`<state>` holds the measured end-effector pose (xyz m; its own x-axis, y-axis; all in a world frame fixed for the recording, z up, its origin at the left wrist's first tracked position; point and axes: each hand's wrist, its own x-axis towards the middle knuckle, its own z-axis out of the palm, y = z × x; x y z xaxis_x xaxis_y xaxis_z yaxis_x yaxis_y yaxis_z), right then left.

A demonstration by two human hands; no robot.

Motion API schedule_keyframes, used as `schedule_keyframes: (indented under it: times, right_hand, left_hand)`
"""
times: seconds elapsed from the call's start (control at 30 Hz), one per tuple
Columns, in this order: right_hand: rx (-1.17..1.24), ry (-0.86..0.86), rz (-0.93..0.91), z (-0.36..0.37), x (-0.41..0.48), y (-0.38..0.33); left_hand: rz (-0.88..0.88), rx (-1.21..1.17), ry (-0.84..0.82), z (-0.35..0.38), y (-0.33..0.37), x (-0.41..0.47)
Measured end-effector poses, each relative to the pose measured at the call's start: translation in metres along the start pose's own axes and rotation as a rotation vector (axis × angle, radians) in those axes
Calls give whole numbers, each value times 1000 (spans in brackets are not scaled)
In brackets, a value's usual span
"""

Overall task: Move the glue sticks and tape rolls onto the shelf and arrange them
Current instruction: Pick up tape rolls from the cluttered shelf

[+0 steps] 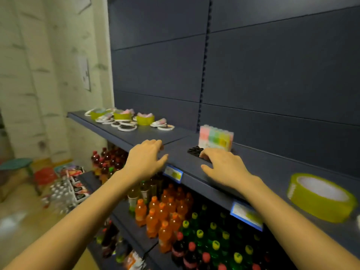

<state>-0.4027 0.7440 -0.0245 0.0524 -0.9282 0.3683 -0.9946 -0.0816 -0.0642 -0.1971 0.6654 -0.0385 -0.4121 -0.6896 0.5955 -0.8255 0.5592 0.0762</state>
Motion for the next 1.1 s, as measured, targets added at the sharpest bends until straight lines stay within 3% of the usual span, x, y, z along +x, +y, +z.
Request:
schedule_keyframes:
  times: [0.3, 0.6, 1.1]
  right_hand:
    - [18, -59, -20, 37, 75, -76]
    - [53, -62, 109, 74, 146, -139]
    - [-9, -104, 260, 121, 279, -122]
  left_hand:
    - [-34, 34, -43, -7, -113, 3]
    - [48, 38, -101, 3, -221, 20]
    - [56, -61, -117, 75, -290, 123]
